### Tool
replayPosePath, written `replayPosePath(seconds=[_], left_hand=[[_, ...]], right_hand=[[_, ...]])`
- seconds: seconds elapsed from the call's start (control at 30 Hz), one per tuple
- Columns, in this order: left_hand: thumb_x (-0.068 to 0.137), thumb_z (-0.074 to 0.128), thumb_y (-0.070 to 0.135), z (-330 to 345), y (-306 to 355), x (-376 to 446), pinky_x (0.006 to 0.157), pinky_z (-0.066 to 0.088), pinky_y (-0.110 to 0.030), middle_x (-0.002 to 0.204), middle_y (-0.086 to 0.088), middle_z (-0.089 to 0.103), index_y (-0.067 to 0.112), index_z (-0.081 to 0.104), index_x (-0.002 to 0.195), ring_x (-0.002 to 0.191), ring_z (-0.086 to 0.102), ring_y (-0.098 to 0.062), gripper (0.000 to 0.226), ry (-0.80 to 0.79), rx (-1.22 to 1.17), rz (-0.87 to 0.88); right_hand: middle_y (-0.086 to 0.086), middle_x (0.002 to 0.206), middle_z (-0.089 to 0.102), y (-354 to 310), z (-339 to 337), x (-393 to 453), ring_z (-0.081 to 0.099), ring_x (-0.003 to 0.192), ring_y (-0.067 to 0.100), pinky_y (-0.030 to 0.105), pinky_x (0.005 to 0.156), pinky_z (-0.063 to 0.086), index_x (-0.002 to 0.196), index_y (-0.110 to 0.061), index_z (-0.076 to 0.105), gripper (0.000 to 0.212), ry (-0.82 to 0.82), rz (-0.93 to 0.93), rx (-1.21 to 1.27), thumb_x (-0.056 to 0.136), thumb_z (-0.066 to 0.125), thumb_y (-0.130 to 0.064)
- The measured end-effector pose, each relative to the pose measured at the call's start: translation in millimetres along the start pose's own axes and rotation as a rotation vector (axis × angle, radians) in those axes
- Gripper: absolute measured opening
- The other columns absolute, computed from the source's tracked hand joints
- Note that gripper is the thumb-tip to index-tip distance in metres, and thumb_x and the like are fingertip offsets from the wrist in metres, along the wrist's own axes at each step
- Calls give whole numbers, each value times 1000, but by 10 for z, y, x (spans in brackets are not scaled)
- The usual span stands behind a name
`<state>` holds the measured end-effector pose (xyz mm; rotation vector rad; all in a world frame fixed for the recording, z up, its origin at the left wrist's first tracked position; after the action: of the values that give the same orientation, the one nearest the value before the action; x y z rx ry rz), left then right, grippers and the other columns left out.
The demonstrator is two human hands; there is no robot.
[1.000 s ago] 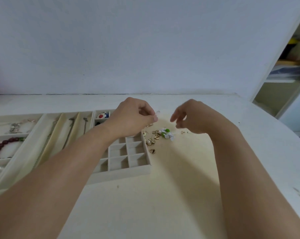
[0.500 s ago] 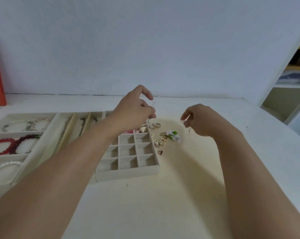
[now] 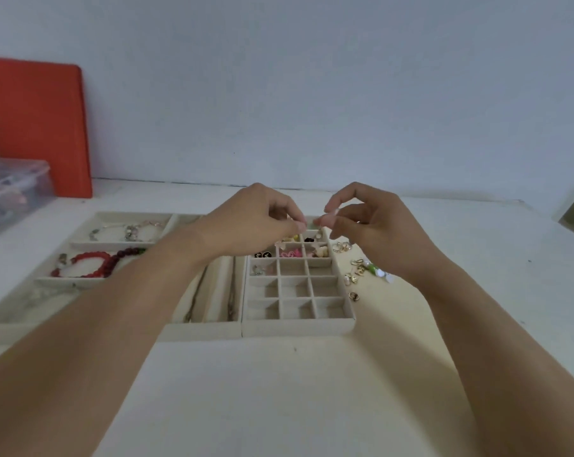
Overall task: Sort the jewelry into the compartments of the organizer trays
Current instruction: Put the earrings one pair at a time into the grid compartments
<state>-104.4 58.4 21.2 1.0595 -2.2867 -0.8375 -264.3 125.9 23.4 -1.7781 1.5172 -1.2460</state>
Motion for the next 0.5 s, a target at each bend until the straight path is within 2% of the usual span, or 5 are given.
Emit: replayPosePath(seconds=[0.03, 0.17, 0.27, 0.37, 0.5], left_hand=[[89, 73, 30, -24, -12, -31, 70, 47, -28, 79, -3, 72, 29, 78, 89, 70, 62, -24, 5, 0, -6, 10], [88, 75, 29, -14, -14, -82, 69, 44, -28, 79, -6, 72, 27, 79, 91, 62, 53, -11, 6, -17, -30, 32], [86, 77, 29, -1, -11, -77, 75, 51, -40, 81, -8, 73, 28, 78, 92, 72, 60, -29, 6, -35, -21, 63], [82, 81, 31, 15, -27, -74, 85, 53, -45, 82, -11, 71, 29, 79, 90, 82, 64, -31, 9, -40, -17, 82], [84, 79, 25, 25, -38, -69, 85, 53, -48, 81, -6, 75, 24, 80, 86, 85, 67, -34, 3, -51, -36, 95]], right_hand=[[2, 83, 76, -17, 21, 6, 66, 79, 39, 56, 72, 51, 89, -21, 67, 10, 4, -10, 19, 89, 76, -24], [5, 86, 75, 2, 64, 3, 63, 73, 16, 38, 72, 47, 87, -12, 71, 8, 3, -4, 83, 86, 78, -16], [15, 90, 73, 48, 104, 10, 64, 72, 18, 34, 71, 48, 91, -8, 70, 9, -28, 36, 149, 86, 77, -11], [21, 90, 72, 79, 141, 10, 65, 71, 20, 25, 66, 48, 93, -4, 67, 10, -35, 68, 187, 86, 75, -5], [19, 86, 72, 113, 183, 15, 66, 70, 19, 31, 69, 46, 90, -6, 68, 11, -25, 104, 203, 84, 76, -6]])
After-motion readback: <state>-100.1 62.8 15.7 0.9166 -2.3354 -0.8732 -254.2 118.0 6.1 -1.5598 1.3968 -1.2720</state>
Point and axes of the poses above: each hand's wrist, its own x-axis towards the middle knuckle, its own z-axis out of the palm, y = z × x, the point moved 7 cm from there along x, towards the middle knuckle
